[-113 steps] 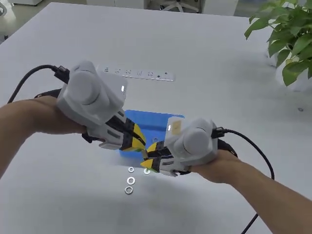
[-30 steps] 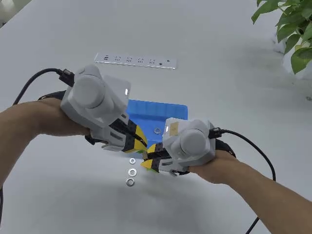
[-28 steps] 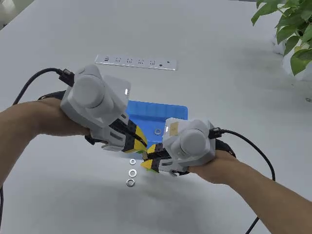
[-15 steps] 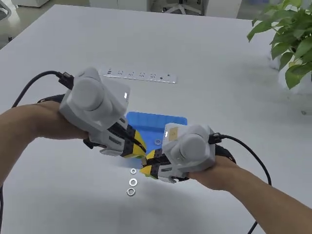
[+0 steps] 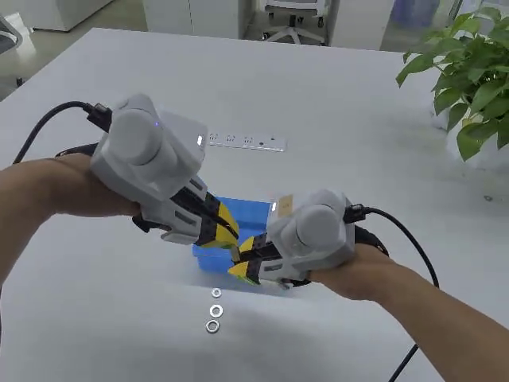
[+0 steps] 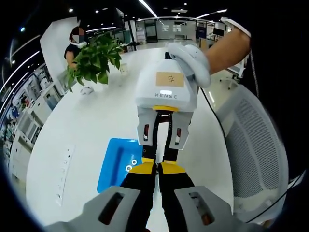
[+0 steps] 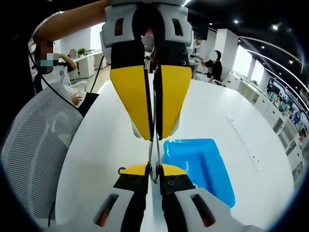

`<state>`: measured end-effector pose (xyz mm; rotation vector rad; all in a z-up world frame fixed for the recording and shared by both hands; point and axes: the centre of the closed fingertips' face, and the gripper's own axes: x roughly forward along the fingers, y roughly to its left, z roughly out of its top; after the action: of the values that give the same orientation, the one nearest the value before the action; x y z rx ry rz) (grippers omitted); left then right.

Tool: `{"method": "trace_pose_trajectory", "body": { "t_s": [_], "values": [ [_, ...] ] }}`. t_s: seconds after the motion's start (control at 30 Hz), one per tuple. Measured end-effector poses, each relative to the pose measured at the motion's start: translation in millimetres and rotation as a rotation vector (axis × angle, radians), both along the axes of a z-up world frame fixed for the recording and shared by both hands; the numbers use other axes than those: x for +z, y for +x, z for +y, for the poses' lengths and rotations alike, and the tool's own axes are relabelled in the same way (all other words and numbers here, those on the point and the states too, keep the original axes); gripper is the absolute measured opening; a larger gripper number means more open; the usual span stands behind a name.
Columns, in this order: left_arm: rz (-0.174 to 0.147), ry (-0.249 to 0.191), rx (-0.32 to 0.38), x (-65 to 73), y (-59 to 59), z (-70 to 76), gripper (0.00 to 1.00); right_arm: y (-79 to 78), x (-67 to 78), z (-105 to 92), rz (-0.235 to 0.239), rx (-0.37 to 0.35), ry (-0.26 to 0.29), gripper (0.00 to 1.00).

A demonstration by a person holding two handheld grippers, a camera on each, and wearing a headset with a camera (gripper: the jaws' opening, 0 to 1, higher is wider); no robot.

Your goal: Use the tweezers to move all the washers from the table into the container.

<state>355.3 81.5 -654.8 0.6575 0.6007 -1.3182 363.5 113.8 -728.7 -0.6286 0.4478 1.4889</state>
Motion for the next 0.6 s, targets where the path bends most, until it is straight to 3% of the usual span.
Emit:
{"method": "trace_pose_trajectory", "body": {
  "t_s": [0.6],
  "values": [
    [-0.052,0.005,-0.018,13.9,31.6,-3.0,0.06,35.6,14.8,-2.6,-0.035,-0.019,0.019,0.1]
  ]
}}
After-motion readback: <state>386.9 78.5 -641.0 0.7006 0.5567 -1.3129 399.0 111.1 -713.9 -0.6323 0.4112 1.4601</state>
